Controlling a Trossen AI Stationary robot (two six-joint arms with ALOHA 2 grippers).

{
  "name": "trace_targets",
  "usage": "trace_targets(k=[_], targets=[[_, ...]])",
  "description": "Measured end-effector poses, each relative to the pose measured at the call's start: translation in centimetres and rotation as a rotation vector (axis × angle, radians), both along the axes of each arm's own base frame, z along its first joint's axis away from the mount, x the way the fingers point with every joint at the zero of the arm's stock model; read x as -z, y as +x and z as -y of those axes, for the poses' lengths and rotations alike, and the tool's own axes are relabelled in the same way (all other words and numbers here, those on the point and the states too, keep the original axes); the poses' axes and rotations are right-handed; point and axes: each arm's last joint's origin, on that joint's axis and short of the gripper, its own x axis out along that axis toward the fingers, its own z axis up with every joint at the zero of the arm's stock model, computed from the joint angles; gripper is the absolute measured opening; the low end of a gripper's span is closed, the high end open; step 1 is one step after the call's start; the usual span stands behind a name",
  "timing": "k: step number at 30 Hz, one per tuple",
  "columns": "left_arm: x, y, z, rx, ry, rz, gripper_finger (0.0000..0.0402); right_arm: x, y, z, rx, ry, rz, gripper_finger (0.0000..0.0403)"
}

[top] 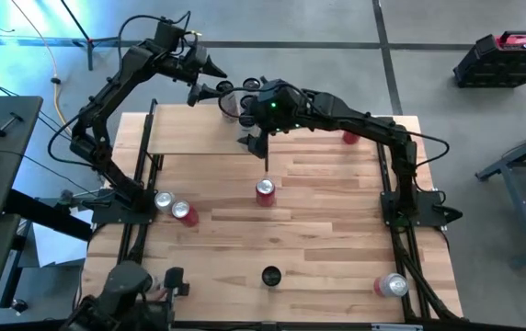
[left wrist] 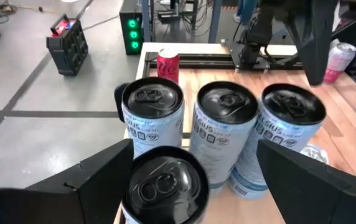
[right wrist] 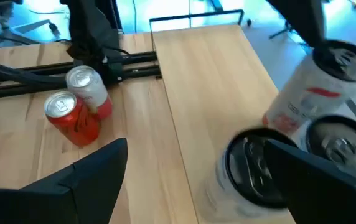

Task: Place canned beverage on shelf
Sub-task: Put the middle pink soda can on the shelf

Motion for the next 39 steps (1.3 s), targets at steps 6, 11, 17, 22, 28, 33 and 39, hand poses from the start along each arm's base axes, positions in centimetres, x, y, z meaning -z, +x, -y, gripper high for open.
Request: trace_targets(k=[6,11,17,22,28,33,39], targets=[[-0.9,-0.4,0.8,-0.006,0.01,0.013,0.0333,1.4,1.1,0.3,-0.007,-0.005,-0.028,0.0362],[-0.9,-0.5,0.9,-0.01,0.002,0.005,0.0333,1.6,1.1,0.3,0.002,-0.007,-0.048,0.0362],[-0.8,-0.5,0.9,-0.01,-0.001,0.001,0.0333,1.6,1.0,0.2,0.008,-0.005,-0.054,0.0362],[-0.8,-0.5,0.9,-0.01,-0.001,0.001,0.0333,1.3,0.8,0.1,0.01,-0.003,-0.043,0.0362],[-0.8,-0.5,0.9,-0.011,-0.002,0.001,0.0333,-1.2,0.4,0.2,0.009,-0.066,0.044,0.0362],[-0.8,-0.4,0.9,-0.011,-0.005,0.002,0.0333,-1.7,-0.4,2.3,0.011,-0.069,0.052,0.0362],[-0.9,0.1,1.3,-0.016,-0.058,0.004,0.0333,-1.2,-0.7,4.8,-0.015,-0.032,0.064,0.0362]])
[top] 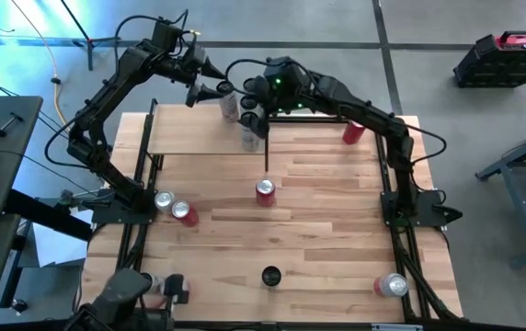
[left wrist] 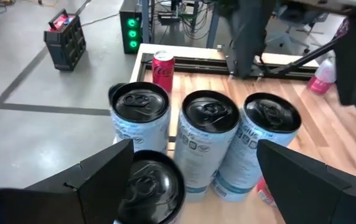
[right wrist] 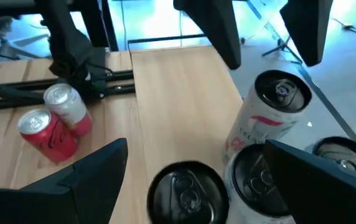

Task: Place canned beverage on shelf
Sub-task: Put the middle pink soda can on the shelf

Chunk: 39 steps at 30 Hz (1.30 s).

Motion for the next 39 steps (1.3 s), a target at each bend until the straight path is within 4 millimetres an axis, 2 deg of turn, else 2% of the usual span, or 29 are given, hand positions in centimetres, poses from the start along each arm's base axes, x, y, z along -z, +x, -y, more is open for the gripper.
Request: trace_targets(k=[7,15,26,33,39], targets=[[-0.1,0.6,0.5,0.009,-0.035,0.001,0.0333,1.1,0.3,0.8,-0.022,0.038,-0.027,0.0362],[-1.4,-0.2,1.6,-0.022,0.023,0.004,0.0333,2.3,0.7,1.5,0.002,0.091,-0.066,0.0362],[-2.0,-0.7,2.0,-0.064,0.037,-0.006,0.0333,2.2,0.8,1.5,0.05,0.156,-0.039,0.0362],[-2.0,-0.7,2.0,-0.063,0.038,-0.006,0.0333,0.0,0.4,1.6,0.075,0.171,0.085,0.0362],[-1.9,-0.7,2.1,-0.067,0.021,-0.012,0.0333,1.7,0.4,2.5,0.132,0.267,-0.003,0.0362]])
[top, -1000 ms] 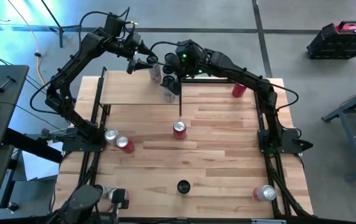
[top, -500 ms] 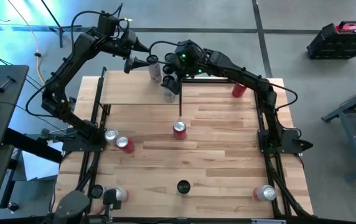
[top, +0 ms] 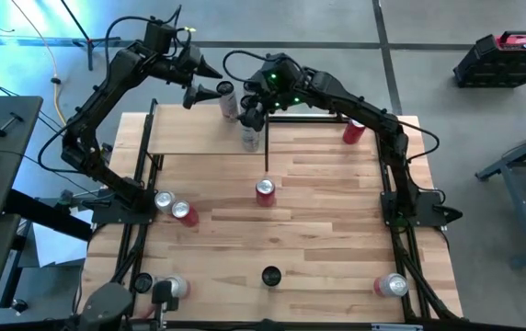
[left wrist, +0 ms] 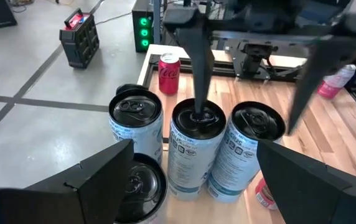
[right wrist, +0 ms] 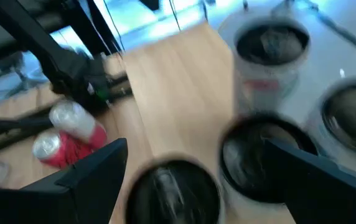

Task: Place canned beverage on shelf
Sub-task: Put the middle pink soda can on the shelf

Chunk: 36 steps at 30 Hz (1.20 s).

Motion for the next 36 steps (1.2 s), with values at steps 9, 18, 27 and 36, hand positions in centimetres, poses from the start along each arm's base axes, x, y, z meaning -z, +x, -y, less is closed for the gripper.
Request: trace_targets(k=[9,18,27,36], targets=[[-0.6,-0.4,0.7,0.0,0.019,0.01,0.0333,0.1,0.0,0.0,0.014,0.011,-0.005,0.0362],[-0.7,-0.5,0.8,0.0,0.015,0.007,0.0333,0.1,0.0,0.1,0.03,0.0,-0.006,0.0362],[-0.6,-0.6,0.9,0.009,0.021,0.0,0.0333,-0.5,0.0,0.1,0.036,-0.022,0.031,0.0362],[-0.5,-0.8,0.1,-0.244,0.078,-0.127,0.0333,-4.9,-2.6,-1.4,0.024,-0.139,0.146,0.0362]])
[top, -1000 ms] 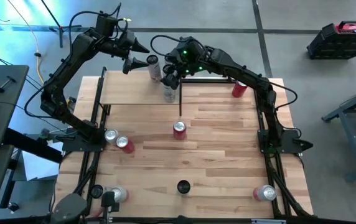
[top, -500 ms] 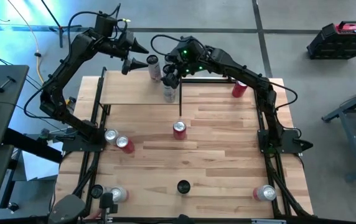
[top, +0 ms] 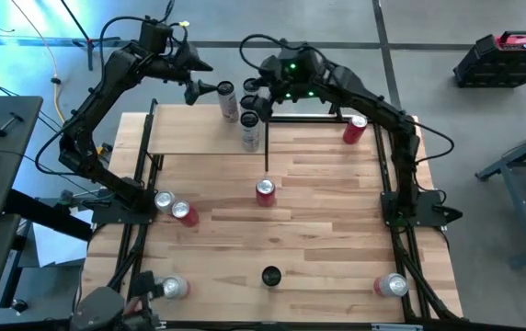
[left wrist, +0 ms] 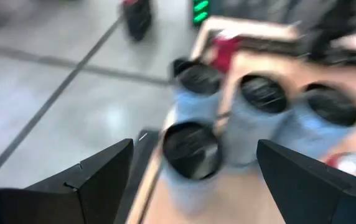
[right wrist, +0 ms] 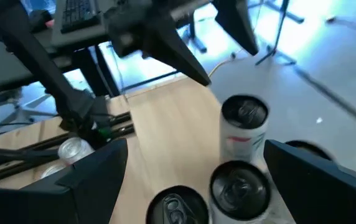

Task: Place canned beverage on shelf
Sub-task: Put the middle pink soda can on the shelf

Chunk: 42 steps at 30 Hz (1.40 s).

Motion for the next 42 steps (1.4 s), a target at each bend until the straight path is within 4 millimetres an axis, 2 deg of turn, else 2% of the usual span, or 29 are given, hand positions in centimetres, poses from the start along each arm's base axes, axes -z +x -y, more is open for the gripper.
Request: trace_targets(k=[2,5,8,11,13,18,22,31,36,42], targets=[[0.2,-0.3,-0.1,-0.051,-0.007,-0.037,0.0333,-0.6,-0.5,-0.2,0.005,-0.021,0.003,0.0362],[0.8,-0.5,-0.1,-0.006,-0.038,-0.034,0.0333,-1.2,-1.1,-0.6,-0.002,-0.044,0.01,0.0362],[2.9,-0.7,-0.4,0.071,-0.093,-0.022,0.0333,-1.3,-1.4,-1.1,-0.027,-0.055,-0.016,0.0362],[5.1,-0.8,-0.9,0.05,-0.143,-0.034,0.0333,-1.7,-2.0,-1.9,-0.026,-0.107,-0.048,0.0362],[5.8,-0.8,-1.0,0.045,-0.141,-0.034,0.0333,-2.4,-2.6,-2.4,-0.017,-0.151,-0.051,0.0362],[6.9,0.5,-0.8,0.071,-0.105,-0.005,0.0333,-3.0,-3.1,-2.8,-0.026,-0.191,-0.043,0.0362],[8.2,1.5,-0.9,0.018,-0.081,-0.02,0.0333,-3.0,-3.3,-2.6,-0.024,-0.202,-0.046,0.0362],[9.5,3.0,-0.7,-0.041,-0.119,0.065,0.0333,-3.0,-3.4,-2.6,-0.024,-0.197,-0.055,0.0362],[9.9,4.1,-0.4,-0.113,-0.061,0.059,0.0333,-2.9,-3.4,-2.6,-0.016,-0.175,-0.058,0.0362],[9.5,4.3,0.1,-0.155,-0.059,0.094,0.0333,-2.6,-3.5,-2.7,-0.008,-0.142,-0.078,0.0362]])
